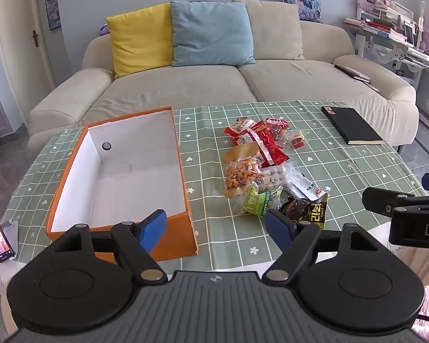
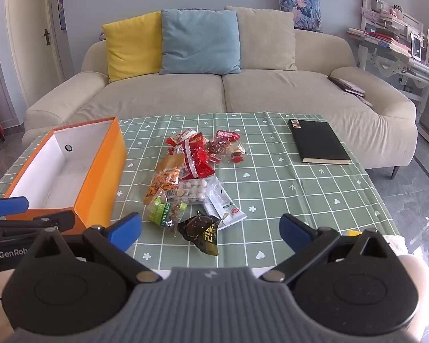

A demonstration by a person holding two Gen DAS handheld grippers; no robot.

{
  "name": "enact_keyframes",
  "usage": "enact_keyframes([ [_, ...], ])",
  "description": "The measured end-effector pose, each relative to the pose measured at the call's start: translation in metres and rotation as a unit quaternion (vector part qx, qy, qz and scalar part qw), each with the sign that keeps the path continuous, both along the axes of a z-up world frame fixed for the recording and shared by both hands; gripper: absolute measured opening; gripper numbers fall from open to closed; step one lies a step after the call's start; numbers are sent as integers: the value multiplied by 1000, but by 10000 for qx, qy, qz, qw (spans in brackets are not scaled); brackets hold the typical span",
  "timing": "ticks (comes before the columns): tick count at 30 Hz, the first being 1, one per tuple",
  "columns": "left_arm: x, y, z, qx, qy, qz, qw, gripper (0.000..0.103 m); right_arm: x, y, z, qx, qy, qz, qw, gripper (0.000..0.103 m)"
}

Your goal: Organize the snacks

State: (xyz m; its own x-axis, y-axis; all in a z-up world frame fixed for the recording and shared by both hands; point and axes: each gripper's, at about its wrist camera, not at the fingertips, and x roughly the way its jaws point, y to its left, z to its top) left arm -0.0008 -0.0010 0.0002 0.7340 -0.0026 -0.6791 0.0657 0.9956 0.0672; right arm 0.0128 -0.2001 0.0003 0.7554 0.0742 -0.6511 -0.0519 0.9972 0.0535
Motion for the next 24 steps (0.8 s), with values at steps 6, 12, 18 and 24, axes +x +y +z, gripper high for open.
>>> enact_keyframes([
  [6,-1,-3,0,17,-22,15,10000,92,-3,1,5,20,-20,-1,10000,99],
  [12,-1,-1,0,-1,4,0,10000,92,0,-5,-4,46,15,-1,10000,99],
  [18,1,0,-1,-15,40,2,10000,92,1,0,1,10,54,-11,10000,99],
  [24,2,0,-2,0,57,21,10000,92,2,0,1,11,60,-12,10000,99],
])
